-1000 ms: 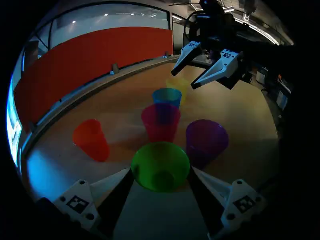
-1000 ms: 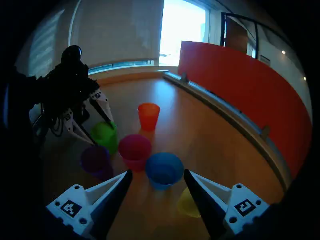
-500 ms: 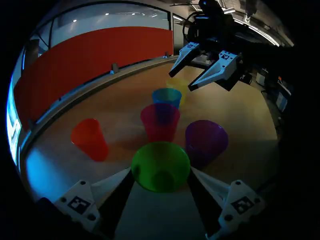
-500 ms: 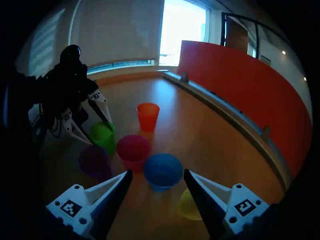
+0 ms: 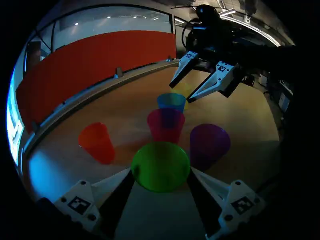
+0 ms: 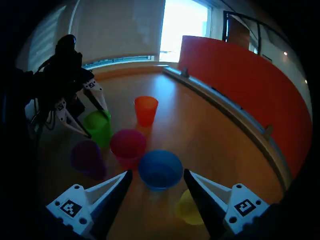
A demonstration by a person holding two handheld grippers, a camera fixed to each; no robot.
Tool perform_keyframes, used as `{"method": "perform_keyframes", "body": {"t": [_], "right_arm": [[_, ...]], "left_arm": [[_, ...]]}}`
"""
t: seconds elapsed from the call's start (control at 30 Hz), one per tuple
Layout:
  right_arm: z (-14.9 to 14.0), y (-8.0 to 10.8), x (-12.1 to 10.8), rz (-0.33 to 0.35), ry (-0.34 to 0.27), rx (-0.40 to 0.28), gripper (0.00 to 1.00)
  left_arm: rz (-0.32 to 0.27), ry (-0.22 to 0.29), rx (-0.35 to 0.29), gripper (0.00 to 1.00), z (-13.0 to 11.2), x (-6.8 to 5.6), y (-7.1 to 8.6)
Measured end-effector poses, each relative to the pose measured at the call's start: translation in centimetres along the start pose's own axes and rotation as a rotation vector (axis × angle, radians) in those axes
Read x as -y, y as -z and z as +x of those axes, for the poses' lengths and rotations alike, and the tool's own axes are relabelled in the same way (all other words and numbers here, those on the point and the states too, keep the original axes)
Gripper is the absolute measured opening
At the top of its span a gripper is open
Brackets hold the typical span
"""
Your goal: Pour water
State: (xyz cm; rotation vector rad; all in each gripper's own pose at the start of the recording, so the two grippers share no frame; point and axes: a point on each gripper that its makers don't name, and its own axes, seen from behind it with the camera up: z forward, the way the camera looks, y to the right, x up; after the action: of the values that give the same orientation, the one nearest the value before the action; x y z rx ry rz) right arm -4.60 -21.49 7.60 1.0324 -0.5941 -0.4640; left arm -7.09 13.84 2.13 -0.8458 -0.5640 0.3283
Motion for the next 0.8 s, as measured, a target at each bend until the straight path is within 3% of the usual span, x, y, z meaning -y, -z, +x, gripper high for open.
{"method": "perform_keyframes", "body": {"t": [0.8], "right_arm": [[-1.3, -2.7, -0.3, 0.012, 0.027, 0.043, 1.0]], "left_arm": [[0.032, 0.009, -0.019, 0.86, 0.7, 0.3, 1.8]]}}
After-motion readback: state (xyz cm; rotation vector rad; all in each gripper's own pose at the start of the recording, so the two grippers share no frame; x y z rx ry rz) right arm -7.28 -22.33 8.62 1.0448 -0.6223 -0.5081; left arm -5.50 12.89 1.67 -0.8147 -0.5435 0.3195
